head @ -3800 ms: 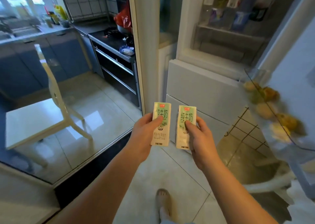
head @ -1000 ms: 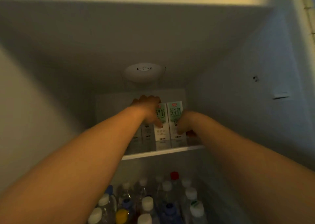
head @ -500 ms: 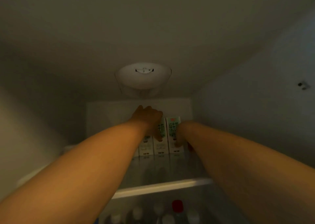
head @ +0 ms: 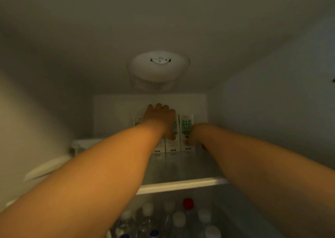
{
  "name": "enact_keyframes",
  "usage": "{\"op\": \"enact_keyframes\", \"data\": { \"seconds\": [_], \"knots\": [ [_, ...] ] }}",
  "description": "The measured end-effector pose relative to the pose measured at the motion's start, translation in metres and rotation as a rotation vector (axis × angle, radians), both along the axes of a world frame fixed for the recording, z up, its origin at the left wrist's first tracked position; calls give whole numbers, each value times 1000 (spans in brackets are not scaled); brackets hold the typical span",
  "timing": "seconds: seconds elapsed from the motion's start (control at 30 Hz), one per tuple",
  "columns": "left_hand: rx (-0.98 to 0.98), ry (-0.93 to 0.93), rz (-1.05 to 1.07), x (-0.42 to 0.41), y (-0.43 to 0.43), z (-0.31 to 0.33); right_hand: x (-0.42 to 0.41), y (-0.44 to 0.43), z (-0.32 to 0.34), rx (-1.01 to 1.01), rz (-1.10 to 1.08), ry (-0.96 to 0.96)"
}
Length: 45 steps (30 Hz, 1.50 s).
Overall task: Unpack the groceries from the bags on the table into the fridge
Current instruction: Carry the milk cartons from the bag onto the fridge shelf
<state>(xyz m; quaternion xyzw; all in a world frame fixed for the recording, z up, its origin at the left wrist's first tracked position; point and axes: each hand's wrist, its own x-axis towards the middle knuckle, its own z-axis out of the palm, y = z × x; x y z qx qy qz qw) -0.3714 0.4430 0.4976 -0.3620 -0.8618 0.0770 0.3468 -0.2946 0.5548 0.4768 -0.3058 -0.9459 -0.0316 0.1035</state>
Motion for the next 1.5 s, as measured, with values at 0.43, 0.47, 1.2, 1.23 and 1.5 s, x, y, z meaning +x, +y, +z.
{"op": "enact_keyframes", "data": {
  "seconds": [0.43,0.47,1.2,1.23,1.5],
  "knots": [
    [288,-84,-111,72,-81,-41,79,-55,-36,-111,89,604],
    [305,-97,-123,78,-88,-47,88,-60,-42,-107,106,627],
    [394,-296,65,295,-245,-249,298,-176,-215,-42,259,433],
    [395,-299,75,311,-252,-258,309,-182,-224,-62,271,433],
    [449,-439,116,432,-307,-347,411,-242,-317,-228,375,358]
  ]
}}
